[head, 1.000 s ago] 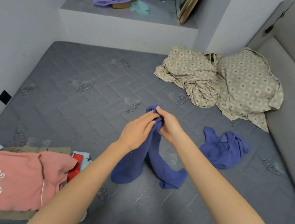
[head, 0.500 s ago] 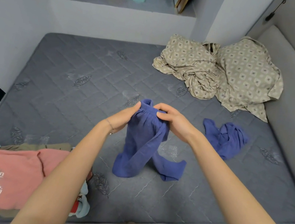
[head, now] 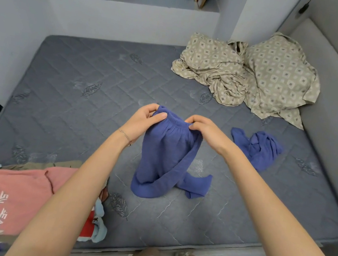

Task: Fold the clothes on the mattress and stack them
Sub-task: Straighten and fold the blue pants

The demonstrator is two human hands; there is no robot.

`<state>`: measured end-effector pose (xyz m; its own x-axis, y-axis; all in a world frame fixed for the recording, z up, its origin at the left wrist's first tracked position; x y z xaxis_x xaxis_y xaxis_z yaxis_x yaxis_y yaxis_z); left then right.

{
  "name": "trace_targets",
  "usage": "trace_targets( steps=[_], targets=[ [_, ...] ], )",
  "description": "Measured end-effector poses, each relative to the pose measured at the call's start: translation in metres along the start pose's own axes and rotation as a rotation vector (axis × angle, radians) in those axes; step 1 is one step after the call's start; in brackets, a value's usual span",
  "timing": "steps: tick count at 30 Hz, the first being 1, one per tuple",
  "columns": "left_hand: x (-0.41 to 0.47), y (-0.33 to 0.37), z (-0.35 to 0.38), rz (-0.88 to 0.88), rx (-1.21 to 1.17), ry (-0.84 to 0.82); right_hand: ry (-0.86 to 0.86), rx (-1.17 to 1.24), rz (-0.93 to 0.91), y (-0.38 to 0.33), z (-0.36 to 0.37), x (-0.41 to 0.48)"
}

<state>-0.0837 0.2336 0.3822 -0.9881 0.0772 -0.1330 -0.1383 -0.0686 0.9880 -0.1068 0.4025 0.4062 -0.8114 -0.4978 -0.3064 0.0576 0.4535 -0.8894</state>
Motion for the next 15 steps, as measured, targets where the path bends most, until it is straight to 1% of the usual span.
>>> trace_targets(
  steps=[2, 4, 7, 10, 13, 15],
  targets=[
    [0.000, 0.007, 0.007, 0.029, 0.060, -0.002, -0.028, -0.153, -0.015, 0.003, 0.000, -0.003],
    [-0.001, 0.011, 0.018, 0.044, 0.098, -0.032, -0.052, -0.289, -0.079, -0.002, 0.003, -0.007],
    [-0.002, 0.017, 0.032, 0.065, 0.117, -0.067, 0.027, -0.384, -0.123, -0.012, 0.006, -0.008],
    [-0.002, 0.015, 0.032, 0.066, 0.090, -0.066, 0.076, -0.304, -0.130, -0.017, 0.004, -0.009],
    [-0.007, -0.003, 0.028, -0.023, 0.073, -0.146, 0.048, -0.168, -0.156, -0.026, 0.000, -0.017],
    [-0.015, -0.020, 0.027, -0.106, 0.118, -0.198, 0.044, -0.123, -0.180, -0.036, -0.004, -0.023]
  ],
)
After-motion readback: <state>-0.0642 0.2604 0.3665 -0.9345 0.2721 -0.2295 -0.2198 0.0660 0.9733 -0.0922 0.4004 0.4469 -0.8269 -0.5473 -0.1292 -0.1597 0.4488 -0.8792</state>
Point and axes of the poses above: each hand's wrist, its own x-axis towards the middle knuckle, its own z-axis out of the palm, y = z × x, the point moved 8 cm from there along x, towards the middle knuckle, and after that the axes turned 2 degrees about -x, right-handed, at the moved point
